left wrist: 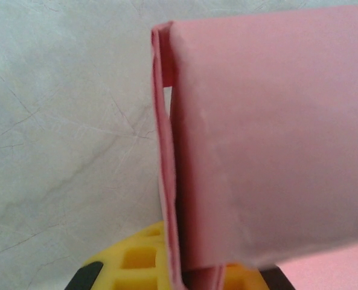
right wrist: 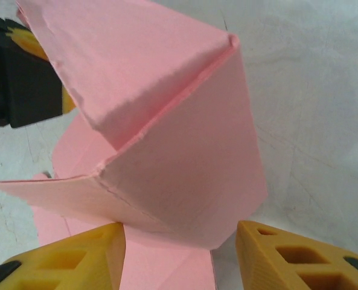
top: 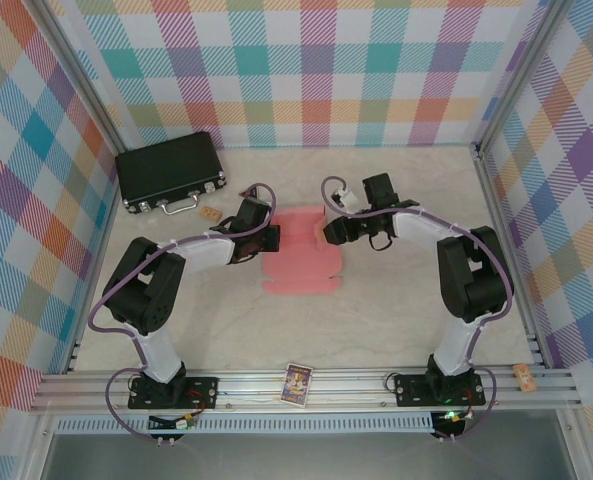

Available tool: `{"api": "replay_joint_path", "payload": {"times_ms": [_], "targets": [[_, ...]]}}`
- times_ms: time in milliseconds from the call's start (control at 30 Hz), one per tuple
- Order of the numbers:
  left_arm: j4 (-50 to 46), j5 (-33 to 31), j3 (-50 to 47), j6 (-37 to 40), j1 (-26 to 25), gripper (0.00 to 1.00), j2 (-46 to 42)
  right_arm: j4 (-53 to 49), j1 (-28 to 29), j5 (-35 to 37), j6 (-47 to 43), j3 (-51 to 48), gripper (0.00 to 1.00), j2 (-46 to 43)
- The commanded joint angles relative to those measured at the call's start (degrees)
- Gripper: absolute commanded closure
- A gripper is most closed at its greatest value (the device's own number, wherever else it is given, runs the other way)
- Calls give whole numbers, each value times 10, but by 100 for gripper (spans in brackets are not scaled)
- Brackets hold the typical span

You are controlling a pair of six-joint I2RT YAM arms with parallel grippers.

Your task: Fold the paper box

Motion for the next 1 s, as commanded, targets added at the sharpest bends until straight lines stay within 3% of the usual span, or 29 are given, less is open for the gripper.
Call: {"api": "replay_joint_path", "payload": {"times_ms": [0,600,967], "targets": [[-3,16,11,-2,-3,100,2,64,10,9,22,-18,49,5],[-6,26,11,3,-3,100,2,226,58,140,111,-54,58,48],[-7,43,12,10,-3,100,2,244,63,209,167,-43,62,75]]}}
